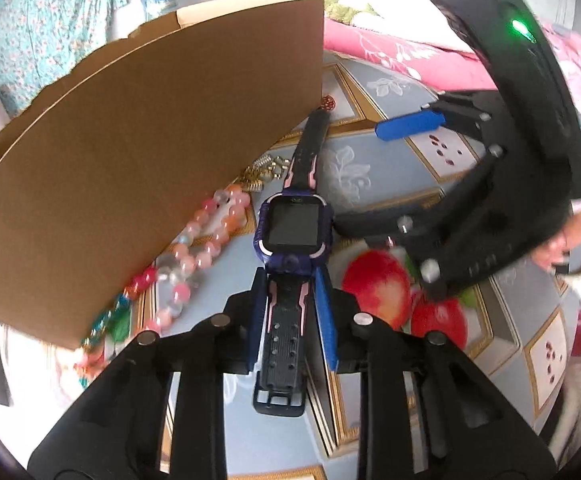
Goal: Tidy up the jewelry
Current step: 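Move the left tool to the smartwatch and close it on the watch face, then lift the smartwatch with the left tool while the right tool swings aside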
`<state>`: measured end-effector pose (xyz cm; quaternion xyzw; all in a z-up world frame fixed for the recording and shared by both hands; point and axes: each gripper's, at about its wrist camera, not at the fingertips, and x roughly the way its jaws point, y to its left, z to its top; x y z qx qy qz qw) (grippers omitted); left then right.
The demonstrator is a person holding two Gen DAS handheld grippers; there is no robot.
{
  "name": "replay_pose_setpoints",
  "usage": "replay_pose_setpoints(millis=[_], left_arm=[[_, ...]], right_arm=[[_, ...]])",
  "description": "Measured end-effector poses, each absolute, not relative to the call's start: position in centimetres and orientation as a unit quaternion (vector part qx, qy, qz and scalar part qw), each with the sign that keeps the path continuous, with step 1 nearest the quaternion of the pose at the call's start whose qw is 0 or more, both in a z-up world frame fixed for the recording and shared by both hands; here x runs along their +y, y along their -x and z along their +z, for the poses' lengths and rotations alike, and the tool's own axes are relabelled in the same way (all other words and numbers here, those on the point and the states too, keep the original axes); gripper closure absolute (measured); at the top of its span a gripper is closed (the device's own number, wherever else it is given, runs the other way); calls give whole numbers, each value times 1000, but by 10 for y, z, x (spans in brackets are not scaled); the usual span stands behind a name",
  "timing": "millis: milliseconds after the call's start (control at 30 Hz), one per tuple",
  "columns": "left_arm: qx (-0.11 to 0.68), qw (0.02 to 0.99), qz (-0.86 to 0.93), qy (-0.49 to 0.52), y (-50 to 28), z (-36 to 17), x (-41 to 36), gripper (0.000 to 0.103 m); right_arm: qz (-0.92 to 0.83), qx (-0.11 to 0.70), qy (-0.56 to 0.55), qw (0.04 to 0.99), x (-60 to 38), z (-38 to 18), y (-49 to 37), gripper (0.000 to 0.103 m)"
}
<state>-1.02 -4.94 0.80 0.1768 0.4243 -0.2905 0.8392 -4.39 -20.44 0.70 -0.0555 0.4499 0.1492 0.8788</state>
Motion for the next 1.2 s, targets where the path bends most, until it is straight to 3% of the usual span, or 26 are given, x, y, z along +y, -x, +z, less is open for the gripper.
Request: replay_pose_setpoints(millis=[533, 567, 700, 767, 900, 967, 1033, 1200], left_arm=[[437, 834, -274, -195, 85, 12, 1, 81], [439, 836, -265, -197, 87, 13, 4, 79], [434, 839, -263, -197, 92, 14, -2, 53], [418, 845, -256, -214, 90, 14, -10, 48], [411, 851, -254, -205, 73, 13, -19, 47], [414, 852, -260, -190, 65, 12, -20, 49], [412, 856, -258, -175, 62, 12, -20, 60], [418, 858, -256, -153, 59, 12, -25, 61]], right_arm=[[144, 451, 66, 878, -202, 6, 49, 5], [144, 451, 66, 878, -202, 6, 49, 5], [144, 451, 66, 879, -202, 6, 49, 5], [144, 451, 66, 879, -202, 6, 49, 5], [145, 450, 63, 879, -202, 7, 50, 5], [147, 450, 59, 879, -203, 7, 50, 5], [150, 449, 54, 879, -204, 7, 51, 5], [164, 446, 22, 880, -213, 9, 51, 5]])
